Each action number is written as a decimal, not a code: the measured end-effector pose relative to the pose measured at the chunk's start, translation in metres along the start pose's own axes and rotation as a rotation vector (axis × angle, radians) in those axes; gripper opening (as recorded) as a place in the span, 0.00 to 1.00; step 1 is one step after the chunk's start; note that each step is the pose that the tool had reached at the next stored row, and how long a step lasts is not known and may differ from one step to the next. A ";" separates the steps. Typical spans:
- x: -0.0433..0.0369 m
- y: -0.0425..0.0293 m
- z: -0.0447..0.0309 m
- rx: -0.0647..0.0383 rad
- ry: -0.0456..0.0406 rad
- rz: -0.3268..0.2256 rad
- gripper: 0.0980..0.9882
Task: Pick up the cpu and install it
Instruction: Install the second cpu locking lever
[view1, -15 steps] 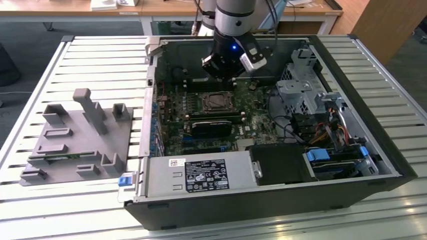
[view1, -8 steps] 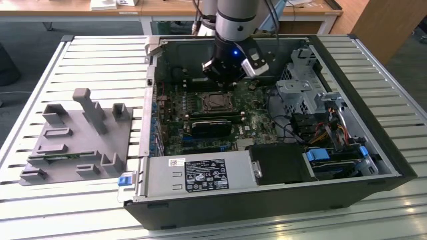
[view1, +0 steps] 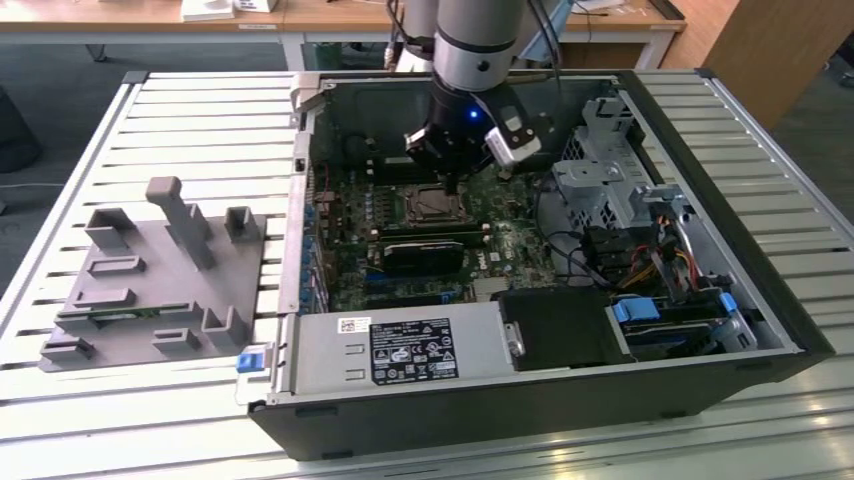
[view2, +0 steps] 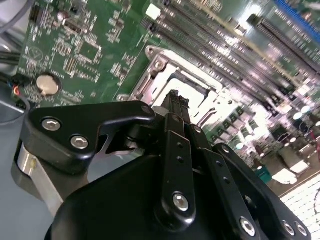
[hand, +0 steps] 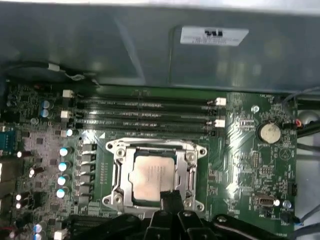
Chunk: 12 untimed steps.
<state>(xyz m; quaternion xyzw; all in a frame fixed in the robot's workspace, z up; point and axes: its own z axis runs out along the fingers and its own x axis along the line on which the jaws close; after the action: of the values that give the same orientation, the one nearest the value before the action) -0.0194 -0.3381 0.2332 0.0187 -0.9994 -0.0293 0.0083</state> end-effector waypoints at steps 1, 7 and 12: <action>0.0001 -0.0020 0.0002 0.000 -0.0001 0.000 0.01; 0.0005 -0.0152 0.0006 0.000 -0.0001 0.002 0.01; 0.0006 -0.0179 0.0006 0.000 -0.0001 0.002 0.01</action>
<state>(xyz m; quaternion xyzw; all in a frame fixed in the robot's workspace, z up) -0.0194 -0.3560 0.2316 0.0175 -0.9994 -0.0293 0.0083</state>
